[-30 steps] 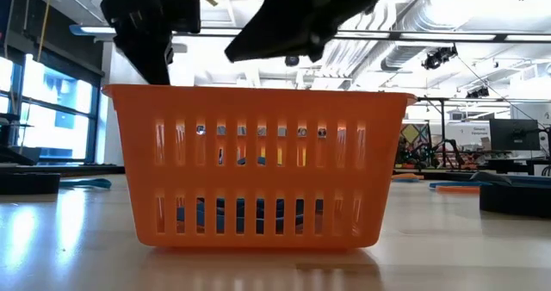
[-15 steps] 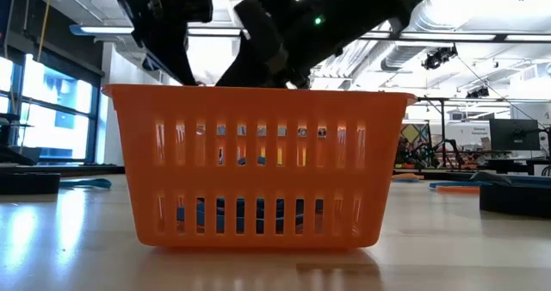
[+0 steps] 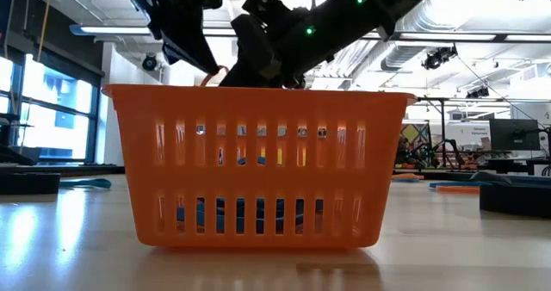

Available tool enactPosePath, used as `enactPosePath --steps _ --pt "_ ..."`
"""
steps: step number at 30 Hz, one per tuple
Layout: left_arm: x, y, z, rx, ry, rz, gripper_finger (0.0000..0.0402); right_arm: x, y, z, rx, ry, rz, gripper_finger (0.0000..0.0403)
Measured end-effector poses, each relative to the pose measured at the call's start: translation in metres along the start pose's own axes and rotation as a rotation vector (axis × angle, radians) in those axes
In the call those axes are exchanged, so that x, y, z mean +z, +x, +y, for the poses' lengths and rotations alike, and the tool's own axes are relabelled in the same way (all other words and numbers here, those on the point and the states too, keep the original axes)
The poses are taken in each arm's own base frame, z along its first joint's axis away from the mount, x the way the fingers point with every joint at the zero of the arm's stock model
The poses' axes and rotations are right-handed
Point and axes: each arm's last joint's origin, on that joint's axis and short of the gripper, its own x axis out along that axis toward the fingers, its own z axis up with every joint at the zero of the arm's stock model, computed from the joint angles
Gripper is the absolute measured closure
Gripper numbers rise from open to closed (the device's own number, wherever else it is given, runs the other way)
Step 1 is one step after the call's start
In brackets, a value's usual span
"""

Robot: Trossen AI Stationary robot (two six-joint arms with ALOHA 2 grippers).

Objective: Sort rubber bands into baskets
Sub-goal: Put the orange rubber band into the yellow bin

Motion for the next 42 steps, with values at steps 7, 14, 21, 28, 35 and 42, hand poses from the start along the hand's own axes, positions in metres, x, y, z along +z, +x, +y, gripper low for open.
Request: enactPosePath --steps 7,14,21,28,35,42 --pt "0.009 -0.021 0.001 -0.033 -0.006 -0.124 0.0401 -0.003 0.0 -0.001 -0.012 0.014 0.032 0.024" --pt "0.012 -0.036 0.001 -0.054 -0.013 -0.189 0.0401 0.0 0.001 -0.004 -0.084 0.005 -0.004 0.0244" --pt "0.011 -0.034 -0.003 -0.054 -0.001 -0.18 0.0401 0.005 0.0 -0.003 -0.09 -0.022 -0.049 0.0253" --pt "0.012 -0.033 -0.003 -0.044 0.004 -0.189 0.0401 0.006 0.0 -0.003 -0.102 -0.032 -0.059 0.0281" --pt "0.01 -0.033 -0.002 -0.037 0.016 -0.176 0.0401 0.006 -0.001 -0.002 -0.105 -0.033 -0.059 0.0391" --pt "0.002 -0.032 0.003 0.068 0.019 -0.104 0.0401 0.004 -0.004 0.007 -0.08 -0.043 -0.053 0.0399"
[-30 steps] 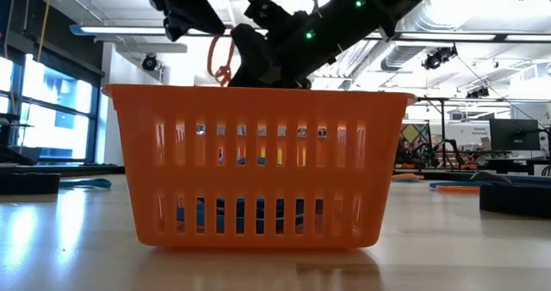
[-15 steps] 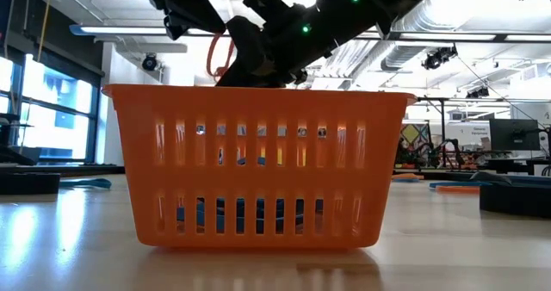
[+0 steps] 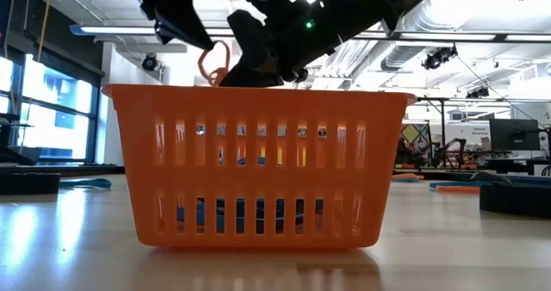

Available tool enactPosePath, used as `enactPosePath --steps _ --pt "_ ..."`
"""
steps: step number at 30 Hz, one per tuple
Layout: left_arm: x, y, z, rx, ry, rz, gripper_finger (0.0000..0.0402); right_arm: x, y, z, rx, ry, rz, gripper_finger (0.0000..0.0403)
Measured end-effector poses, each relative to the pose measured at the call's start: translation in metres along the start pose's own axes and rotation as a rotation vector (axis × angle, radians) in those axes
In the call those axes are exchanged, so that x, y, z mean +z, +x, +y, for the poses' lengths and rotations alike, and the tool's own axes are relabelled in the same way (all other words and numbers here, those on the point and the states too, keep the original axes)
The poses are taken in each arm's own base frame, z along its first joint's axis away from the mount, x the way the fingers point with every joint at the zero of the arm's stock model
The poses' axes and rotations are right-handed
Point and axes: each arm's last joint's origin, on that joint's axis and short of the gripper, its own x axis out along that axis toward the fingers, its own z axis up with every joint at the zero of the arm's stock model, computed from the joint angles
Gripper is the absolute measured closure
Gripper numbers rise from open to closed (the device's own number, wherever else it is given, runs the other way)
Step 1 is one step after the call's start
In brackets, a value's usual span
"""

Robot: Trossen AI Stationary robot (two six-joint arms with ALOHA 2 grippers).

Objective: Sort rubber bands into baskets
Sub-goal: Put the orange rubber band into the yellow bin

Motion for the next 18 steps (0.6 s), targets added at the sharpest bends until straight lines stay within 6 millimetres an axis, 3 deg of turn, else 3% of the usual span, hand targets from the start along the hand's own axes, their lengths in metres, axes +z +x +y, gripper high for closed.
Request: enactPosePath --steps 10,18 --pt "-0.025 0.016 0.003 0.04 -0.021 0.04 0.0401 0.001 -0.003 0.006 0.041 -0.001 -0.008 0.0402" --pt "-0.03 0.026 -0.005 -0.016 -0.017 0.011 0.0401 0.002 0.002 -0.001 0.09 0.054 -0.013 0.0402"
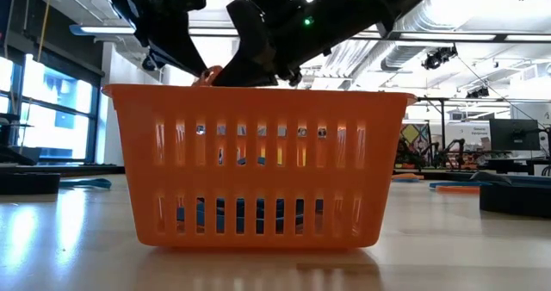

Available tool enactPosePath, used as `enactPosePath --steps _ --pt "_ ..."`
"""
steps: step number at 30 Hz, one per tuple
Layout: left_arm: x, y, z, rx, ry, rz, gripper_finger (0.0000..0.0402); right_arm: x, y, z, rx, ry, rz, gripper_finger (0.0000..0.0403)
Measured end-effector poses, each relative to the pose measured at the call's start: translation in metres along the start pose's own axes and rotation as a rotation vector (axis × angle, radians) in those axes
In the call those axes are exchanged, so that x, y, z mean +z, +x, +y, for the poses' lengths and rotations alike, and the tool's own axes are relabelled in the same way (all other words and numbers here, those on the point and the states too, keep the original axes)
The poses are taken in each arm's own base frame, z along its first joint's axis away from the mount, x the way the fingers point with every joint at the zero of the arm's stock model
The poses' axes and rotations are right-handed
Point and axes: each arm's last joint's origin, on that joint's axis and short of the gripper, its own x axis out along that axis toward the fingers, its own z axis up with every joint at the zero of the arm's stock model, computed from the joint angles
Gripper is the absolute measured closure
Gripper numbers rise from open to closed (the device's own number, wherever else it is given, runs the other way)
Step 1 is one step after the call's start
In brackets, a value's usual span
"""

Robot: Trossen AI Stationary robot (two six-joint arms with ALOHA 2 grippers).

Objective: Sort rubber bands into baskets
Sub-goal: Put the orange rubber band into the yellow bin

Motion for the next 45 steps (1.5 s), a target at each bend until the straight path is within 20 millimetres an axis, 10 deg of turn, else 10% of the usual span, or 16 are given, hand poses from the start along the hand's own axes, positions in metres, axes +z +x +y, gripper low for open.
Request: enactPosePath --steps 45 --pt "-0.07 0.023 0.034 0.213 -0.04 0.3 0.0396 0.0 -0.022 0.015 -0.056 -0.05 0.076 0.0403"
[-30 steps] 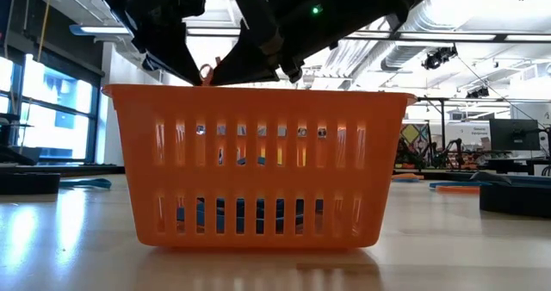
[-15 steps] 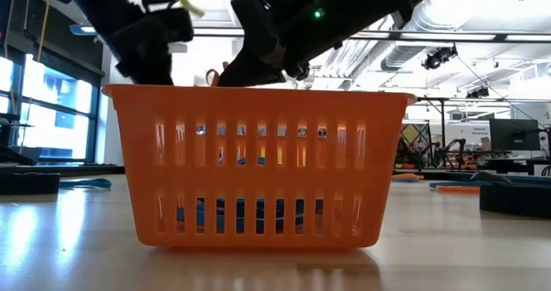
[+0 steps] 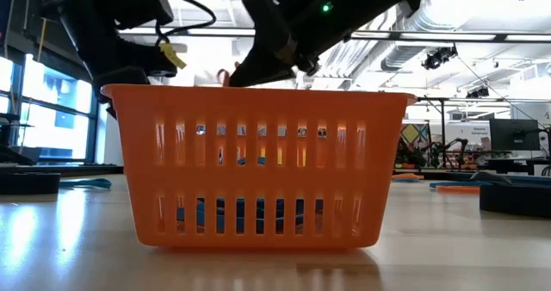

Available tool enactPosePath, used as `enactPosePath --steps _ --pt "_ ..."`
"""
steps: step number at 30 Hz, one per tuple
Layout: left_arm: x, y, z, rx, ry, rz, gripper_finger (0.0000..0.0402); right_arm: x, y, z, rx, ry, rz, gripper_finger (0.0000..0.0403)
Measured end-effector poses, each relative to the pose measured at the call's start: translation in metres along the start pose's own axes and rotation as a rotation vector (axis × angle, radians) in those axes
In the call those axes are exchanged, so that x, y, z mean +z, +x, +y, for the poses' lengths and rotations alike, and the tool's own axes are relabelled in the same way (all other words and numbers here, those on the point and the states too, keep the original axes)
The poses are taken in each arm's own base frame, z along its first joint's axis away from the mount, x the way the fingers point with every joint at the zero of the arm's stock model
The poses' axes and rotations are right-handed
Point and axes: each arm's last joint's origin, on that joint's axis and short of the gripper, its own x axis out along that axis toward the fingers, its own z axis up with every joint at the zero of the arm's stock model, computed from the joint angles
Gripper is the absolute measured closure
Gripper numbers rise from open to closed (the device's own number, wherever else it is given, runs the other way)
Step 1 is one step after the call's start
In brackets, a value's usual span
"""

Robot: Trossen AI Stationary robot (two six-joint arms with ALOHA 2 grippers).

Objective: Sort rubber bands into baskets
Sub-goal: Put the orange rubber band into the yellow bin

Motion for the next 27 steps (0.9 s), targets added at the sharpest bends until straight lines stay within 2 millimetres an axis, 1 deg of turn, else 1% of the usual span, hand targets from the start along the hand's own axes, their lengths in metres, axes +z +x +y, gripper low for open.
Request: enactPosePath --steps 5,12,17,19,24,27 --pt "0.002 0.0 -0.003 -0.023 0.018 -0.031 0.0371 0.004 -0.011 -0.007 -0.03 -0.002 0.043 0.0403" --pt "0.008 -0.003 -0.012 -0.068 0.069 -0.109 0.0317 0.007 -0.02 -0.013 -0.04 -0.01 0.085 0.0403" --pt "0.01 -0.006 -0.018 -0.093 0.09 -0.16 0.0283 0.004 -0.019 -0.016 -0.049 -0.016 0.116 0.0403" --pt "0.011 -0.006 -0.022 -0.118 0.1 -0.208 0.0273 0.003 -0.018 -0.019 -0.056 -0.001 0.13 0.0403" --pt "0.005 0.001 -0.031 -0.27 0.127 -0.351 0.0263 0.0 -0.011 -0.033 -0.054 0.085 0.176 0.0403" --pt "0.002 0.005 -0.032 -0.323 0.109 -0.419 0.0263 -0.004 -0.006 -0.045 -0.072 0.126 0.228 0.0403"
